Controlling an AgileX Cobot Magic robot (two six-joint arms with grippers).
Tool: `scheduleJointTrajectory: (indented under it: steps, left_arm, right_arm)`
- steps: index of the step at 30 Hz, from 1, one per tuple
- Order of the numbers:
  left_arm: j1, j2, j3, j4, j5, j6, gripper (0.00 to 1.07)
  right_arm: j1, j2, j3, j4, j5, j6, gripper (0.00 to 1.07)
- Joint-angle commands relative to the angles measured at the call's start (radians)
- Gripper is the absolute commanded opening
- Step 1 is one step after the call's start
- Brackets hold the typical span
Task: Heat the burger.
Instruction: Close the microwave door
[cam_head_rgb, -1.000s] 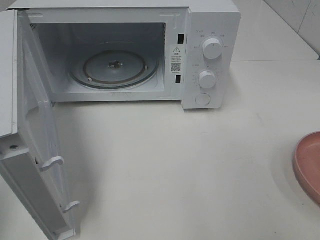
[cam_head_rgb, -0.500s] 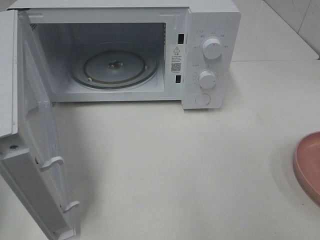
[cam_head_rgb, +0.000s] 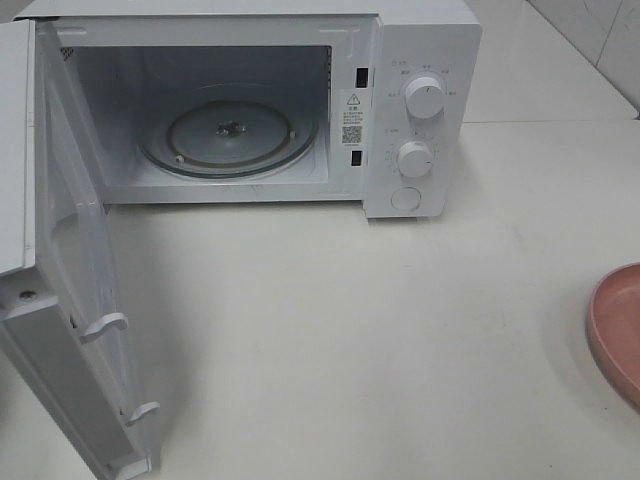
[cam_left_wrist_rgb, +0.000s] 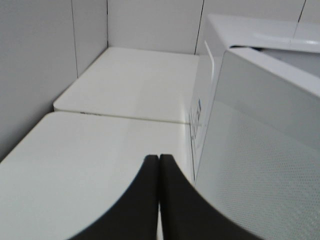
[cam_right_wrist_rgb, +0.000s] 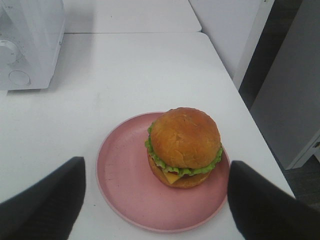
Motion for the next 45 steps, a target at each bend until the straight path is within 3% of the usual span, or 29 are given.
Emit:
scheduleJointTrajectory:
  steps: [1, 4, 5, 7, 8, 17, 20, 25, 34, 45]
  left_arm:
    - [0.006, 0.069, 0.002, 0.054, -0.081, -0.041, 0.0]
    - [0.006, 0.165, 0.002, 0.134, -0.182, -0.07, 0.0]
    - [0.006, 0.234, 0.002, 0.2, -0.238, -0.102, 0.0]
    - [0.006, 0.261, 0.001, 0.223, -0.259, -0.123, 0.0]
    - [0.004, 0.319, -0.003, 0.278, -0.295, -0.186, 0.0]
    - [0.004, 0.453, -0.003, 0.378, -0.493, -0.218, 0.0]
    - [0.004, 0.481, -0.017, 0.397, -0.504, -0.262, 0.0]
    - [-0.018, 0.519, -0.052, 0.461, -0.498, -0.271, 0.0]
    - [-0.191, 0.598, -0.08, 0.291, -0.498, -0.174, 0.0]
    - [-0.352, 0.677, -0.184, 0.162, -0.496, -0.136, 0.0]
  right_arm:
    - [-0.005, -0.025, 0.002, -0.009, -0.005, 0.005, 0.76]
    - [-0.005, -0.025, 0.002, -0.009, -0.005, 0.005, 0.76]
    - [-0.005, -0.025, 0.002, -0.009, -0.005, 0.005, 0.76]
    - [-0.005, -0.025, 0.002, -0.009, -0.005, 0.005, 0.76]
    - [-0.005, -0.025, 0.002, -0.009, -0.005, 0.005, 0.76]
    - [-0.005, -0.025, 0.002, -0.009, -0.005, 0.005, 0.76]
    - [-0.005, -0.025, 0.002, -0.009, -0.005, 0.005, 0.76]
    - [-0.005, -0.025, 0.002, -0.009, -0.005, 0.005, 0.76]
    - [-0.005, -0.025, 0.002, -0.009, -0.005, 0.005, 0.76]
    - [-0.005, -0.025, 0.002, -0.009, -0.005, 0.005, 0.76]
